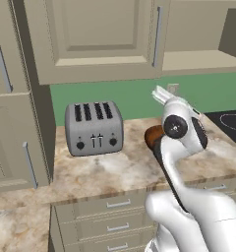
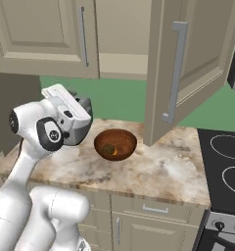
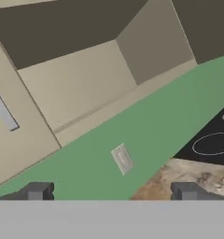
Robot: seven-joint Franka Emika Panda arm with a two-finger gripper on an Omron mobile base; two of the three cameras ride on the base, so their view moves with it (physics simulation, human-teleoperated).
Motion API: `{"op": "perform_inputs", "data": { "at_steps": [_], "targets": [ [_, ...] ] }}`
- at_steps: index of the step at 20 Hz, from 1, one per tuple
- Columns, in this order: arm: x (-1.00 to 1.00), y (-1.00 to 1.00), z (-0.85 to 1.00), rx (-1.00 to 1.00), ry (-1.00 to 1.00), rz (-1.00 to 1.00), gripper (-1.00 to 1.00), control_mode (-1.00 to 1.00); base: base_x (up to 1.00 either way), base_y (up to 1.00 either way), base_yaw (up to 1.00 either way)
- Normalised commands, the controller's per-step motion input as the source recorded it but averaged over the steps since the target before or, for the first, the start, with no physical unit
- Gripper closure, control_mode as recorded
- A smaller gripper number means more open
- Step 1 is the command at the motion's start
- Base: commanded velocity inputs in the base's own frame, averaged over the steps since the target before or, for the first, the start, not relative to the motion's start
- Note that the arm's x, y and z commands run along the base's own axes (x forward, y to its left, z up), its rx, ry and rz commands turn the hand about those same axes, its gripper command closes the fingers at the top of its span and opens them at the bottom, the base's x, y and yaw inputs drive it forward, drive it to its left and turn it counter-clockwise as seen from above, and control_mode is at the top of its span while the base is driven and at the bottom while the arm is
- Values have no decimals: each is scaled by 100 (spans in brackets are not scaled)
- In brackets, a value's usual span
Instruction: Open the cabinet. Pick the orange and kiwi from the cabinet and place them into the bowl. Then close the cabinet.
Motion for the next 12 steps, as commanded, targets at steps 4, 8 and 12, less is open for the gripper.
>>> {"op": "perform_inputs", "data": {
  "at_steps": [4, 8, 12],
  "targets": [
    [-100, -24, 69, 16, 41, -6, -100, -100, 0, 0, 0],
    [-100, -16, -9, 4, 37, -3, -100, -100, 0, 0, 0],
    [-100, -11, -44, 0, 28, 0, -100, -100, 0, 0, 0]
  ]
}}
